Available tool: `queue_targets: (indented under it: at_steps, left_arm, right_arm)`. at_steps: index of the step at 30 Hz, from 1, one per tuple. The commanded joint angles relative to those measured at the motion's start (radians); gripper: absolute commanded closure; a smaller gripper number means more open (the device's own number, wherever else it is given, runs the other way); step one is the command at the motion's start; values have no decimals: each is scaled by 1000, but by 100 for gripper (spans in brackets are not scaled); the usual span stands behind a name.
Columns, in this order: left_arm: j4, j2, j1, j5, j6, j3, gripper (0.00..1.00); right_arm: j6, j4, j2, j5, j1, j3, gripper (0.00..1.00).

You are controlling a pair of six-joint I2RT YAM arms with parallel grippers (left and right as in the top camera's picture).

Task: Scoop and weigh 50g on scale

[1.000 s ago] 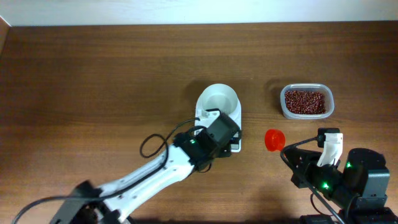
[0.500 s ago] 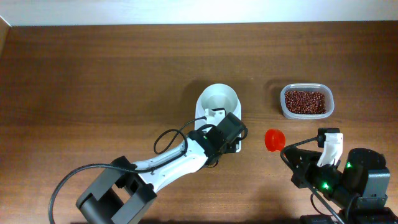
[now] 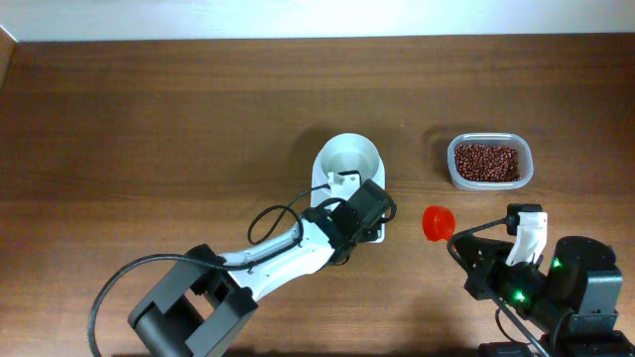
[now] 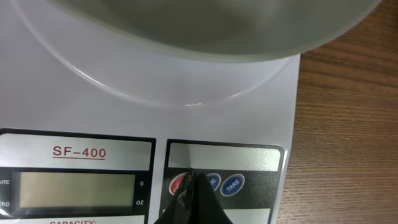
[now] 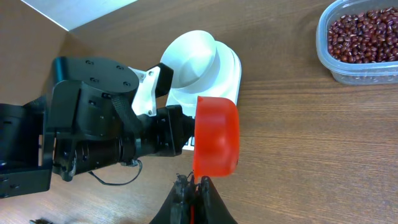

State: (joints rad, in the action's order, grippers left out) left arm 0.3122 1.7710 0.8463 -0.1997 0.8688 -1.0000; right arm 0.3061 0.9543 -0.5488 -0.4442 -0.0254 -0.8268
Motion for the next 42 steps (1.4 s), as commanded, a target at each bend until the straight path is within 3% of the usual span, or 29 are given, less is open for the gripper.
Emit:
queue_targets:
  at_steps: [1,12,16,33,42]
  left_arm:
    - [-6,24,4,-18,10,5,100]
    - [-12,34,3,-19,10,5,100]
    - [11,35,4,-26,73,5,100]
    - [3,47,5,4,89,5,100]
    - [3,86,5,1,157,5,100]
  right_arm:
    - [-11,-4,3,12,6,-16,96]
    - [-11,-3,3,12,6,-16,96]
    - [-11,-3,3,12,6,-16,96]
    - [-11,-3,3,12,6,-16,96]
    - [-11,-3,3,12,6,-16,96]
